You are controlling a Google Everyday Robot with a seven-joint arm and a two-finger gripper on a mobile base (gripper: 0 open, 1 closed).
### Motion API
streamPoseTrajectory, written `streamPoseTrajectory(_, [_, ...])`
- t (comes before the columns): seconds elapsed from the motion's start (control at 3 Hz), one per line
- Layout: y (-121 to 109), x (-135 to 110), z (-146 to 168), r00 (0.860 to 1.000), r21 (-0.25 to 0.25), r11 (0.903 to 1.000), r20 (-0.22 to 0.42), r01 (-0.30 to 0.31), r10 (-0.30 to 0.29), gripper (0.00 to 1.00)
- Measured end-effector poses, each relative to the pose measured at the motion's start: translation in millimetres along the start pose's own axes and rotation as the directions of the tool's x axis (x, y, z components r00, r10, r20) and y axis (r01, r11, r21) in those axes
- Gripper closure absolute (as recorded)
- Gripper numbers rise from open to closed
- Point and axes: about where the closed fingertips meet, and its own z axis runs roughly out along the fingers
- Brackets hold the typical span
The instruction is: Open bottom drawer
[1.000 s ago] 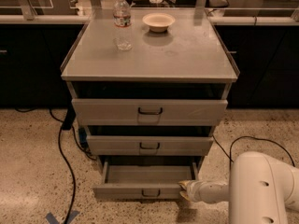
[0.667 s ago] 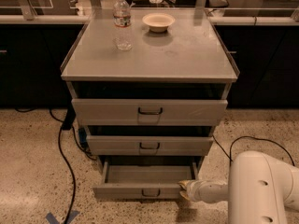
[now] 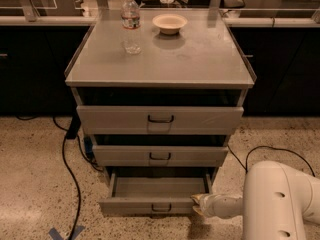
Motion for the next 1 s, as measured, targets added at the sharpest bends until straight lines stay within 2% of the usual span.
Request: streamPoseTrajectory(1.0, [1.4,-3.2,-3.0,1.0,-0.009,0.9999,-0.006,-0.009,0.009,1.0])
